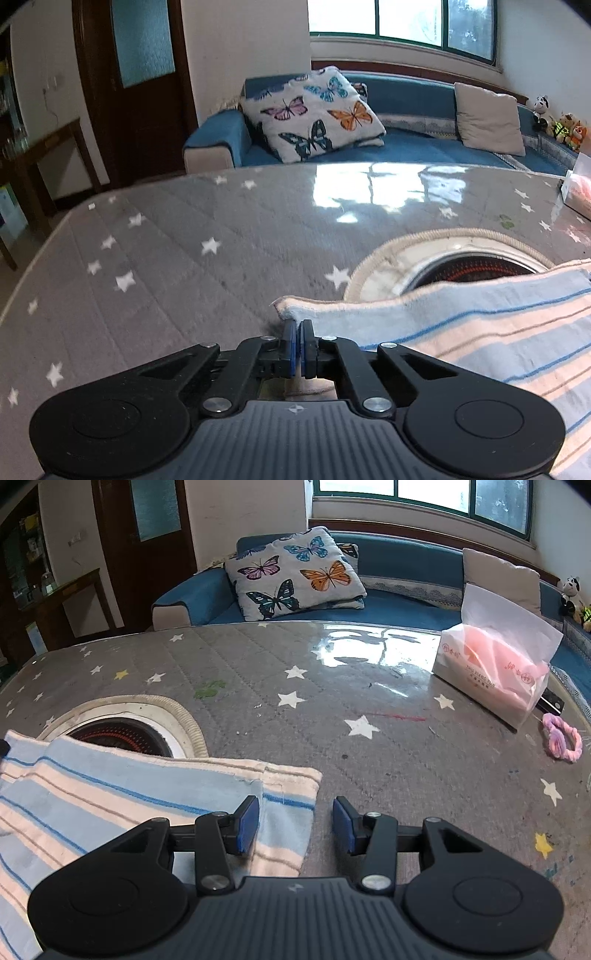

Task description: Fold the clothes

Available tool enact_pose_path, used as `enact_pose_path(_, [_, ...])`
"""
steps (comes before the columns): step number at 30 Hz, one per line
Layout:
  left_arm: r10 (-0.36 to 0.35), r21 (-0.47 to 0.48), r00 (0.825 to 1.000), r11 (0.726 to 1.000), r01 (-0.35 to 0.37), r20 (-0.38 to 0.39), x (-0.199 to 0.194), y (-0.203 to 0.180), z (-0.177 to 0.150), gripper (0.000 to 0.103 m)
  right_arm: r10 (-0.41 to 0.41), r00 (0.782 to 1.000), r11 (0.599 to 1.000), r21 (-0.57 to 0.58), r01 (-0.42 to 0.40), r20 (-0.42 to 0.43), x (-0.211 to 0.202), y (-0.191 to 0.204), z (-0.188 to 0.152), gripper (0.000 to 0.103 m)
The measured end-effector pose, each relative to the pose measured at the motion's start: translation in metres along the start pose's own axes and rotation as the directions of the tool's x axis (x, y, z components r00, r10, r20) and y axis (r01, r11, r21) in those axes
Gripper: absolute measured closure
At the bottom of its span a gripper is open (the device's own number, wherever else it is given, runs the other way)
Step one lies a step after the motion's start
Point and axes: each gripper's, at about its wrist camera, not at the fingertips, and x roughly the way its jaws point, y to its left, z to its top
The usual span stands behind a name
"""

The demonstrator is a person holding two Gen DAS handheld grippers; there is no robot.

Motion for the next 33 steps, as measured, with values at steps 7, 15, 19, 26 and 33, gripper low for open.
enact_pose_path(7, [0.014,0.041,1.000,0.999,-0.015,0.016,0.003,0.000,0.005,0.101,0.001,1.000,1.000,0.011,-0.001,-0.004,0.008,0.000,0.002,0.058])
enact_pose_path(15, [0.030,0.042,0.999,0.999,-0.031,0.013,0.010,0.003,0.003,0.101,0.028,1.000,1.000,0.015,-0.028,-0.006,0.012,0.003,0.007,0.099])
enact_pose_path(19, [0.039,0.044,0.999,0.998,-0.041,0.029,0.010,0.007,0.009,0.101,0.008,1.000,1.000,-0.017,-0.007,0.018,0.014,0.011,0.017,0.100])
enact_pose_path(26, [0.070,0.037,0.997,0.997,-0.072,0.041,0.026,0.013,0.021,0.102,0.009,0.997,1.000,-0.021,-0.008,0.074,0.026,0.017,0.044,0.100])
enact_pose_path(33, [0.091,0.019,0.995,0.996,-0.092,0.042,0.044,0.021,0.028,0.102,0.003,0.994,1.000,-0.010,-0.002,0.109,0.044,0.019,0.058,0.100])
